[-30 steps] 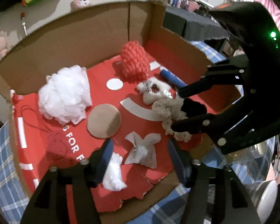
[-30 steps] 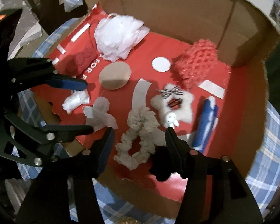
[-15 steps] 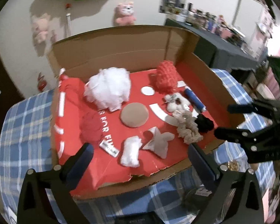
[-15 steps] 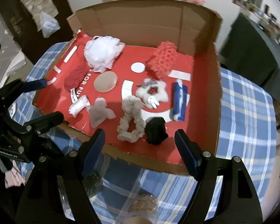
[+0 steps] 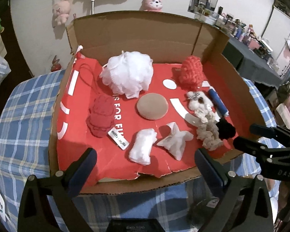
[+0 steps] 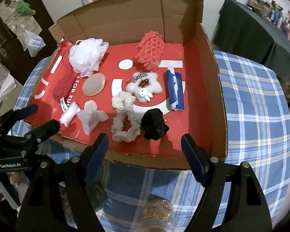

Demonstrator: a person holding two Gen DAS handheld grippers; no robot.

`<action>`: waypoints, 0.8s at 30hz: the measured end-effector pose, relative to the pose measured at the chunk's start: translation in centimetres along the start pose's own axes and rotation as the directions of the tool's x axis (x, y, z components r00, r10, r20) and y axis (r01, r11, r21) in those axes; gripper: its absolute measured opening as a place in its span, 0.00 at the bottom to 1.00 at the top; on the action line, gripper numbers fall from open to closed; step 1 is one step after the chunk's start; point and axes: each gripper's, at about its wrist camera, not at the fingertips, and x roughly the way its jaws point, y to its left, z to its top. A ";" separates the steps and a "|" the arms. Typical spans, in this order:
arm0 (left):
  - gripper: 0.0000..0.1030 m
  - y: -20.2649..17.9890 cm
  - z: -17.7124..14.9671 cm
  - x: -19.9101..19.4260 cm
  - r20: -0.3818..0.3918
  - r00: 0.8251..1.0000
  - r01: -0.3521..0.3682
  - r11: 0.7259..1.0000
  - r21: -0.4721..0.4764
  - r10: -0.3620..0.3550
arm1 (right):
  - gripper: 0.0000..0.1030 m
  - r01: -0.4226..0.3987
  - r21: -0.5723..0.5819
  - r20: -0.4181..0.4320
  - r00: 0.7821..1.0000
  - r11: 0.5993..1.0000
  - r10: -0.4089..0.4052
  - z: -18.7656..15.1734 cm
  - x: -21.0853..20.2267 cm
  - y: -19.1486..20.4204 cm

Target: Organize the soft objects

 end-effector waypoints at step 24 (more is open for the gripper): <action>1.00 0.0 -0.9 1.3 -0.024 0.998 -0.064 0.998 0.011 0.064 | 0.75 0.039 0.007 -0.003 0.999 0.999 -0.039 -0.6 1.9 -0.2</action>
